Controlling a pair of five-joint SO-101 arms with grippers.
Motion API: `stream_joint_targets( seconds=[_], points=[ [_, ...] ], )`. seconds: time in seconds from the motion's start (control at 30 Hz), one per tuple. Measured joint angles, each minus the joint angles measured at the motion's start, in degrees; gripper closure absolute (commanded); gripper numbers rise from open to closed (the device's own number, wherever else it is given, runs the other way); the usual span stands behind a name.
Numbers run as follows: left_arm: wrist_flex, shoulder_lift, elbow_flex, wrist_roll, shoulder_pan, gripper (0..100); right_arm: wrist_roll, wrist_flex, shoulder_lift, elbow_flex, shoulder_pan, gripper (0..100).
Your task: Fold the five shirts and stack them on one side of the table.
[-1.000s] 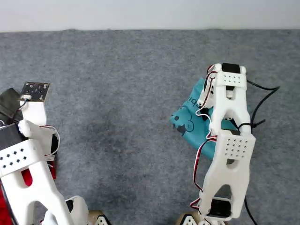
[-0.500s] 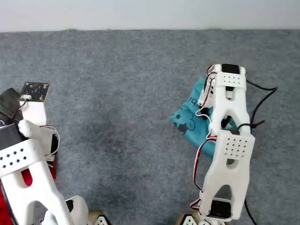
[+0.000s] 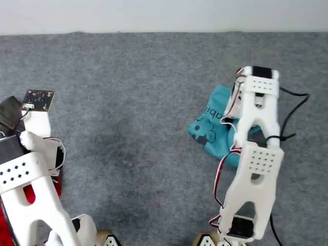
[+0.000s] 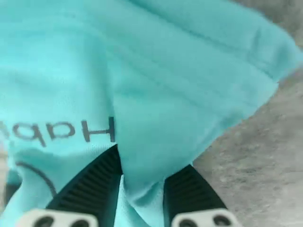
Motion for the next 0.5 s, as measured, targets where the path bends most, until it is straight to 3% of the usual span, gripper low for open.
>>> stream_joint_targets(
  seconds=[0.5],
  points=[
    [0.0, 0.0, 0.0, 0.0, 0.0, 99, 42.73, -0.7, -6.51, 0.0, 26.64, 99.0]
  ],
)
